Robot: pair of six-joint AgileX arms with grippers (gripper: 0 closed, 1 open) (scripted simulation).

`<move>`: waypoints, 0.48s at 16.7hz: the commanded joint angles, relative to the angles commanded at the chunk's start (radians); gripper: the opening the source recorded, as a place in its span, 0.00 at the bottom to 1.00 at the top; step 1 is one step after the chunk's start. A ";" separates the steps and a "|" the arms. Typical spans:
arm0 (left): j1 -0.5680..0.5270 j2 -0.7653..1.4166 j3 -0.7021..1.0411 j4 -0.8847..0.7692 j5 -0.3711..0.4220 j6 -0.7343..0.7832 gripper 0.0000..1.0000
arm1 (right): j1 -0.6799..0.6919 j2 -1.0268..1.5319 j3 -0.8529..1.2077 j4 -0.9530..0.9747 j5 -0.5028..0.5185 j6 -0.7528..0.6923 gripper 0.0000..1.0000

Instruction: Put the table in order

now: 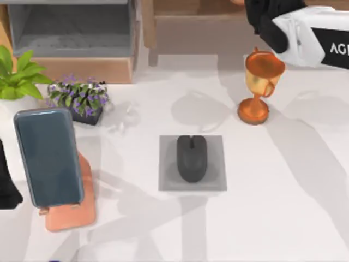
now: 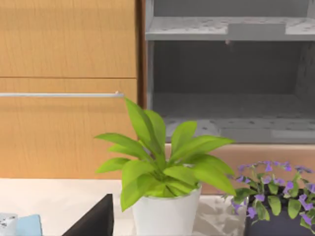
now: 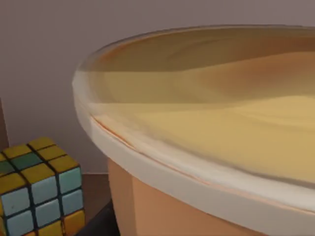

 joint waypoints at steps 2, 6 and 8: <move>0.000 0.000 0.000 0.000 0.000 0.000 1.00 | 0.000 0.000 0.000 0.000 0.000 0.000 0.53; 0.000 0.000 0.000 0.000 0.000 0.000 1.00 | 0.000 0.000 0.000 0.000 0.000 0.000 0.83; 0.000 0.000 0.000 0.000 0.000 0.000 1.00 | 0.000 0.000 0.000 0.000 0.000 0.000 0.98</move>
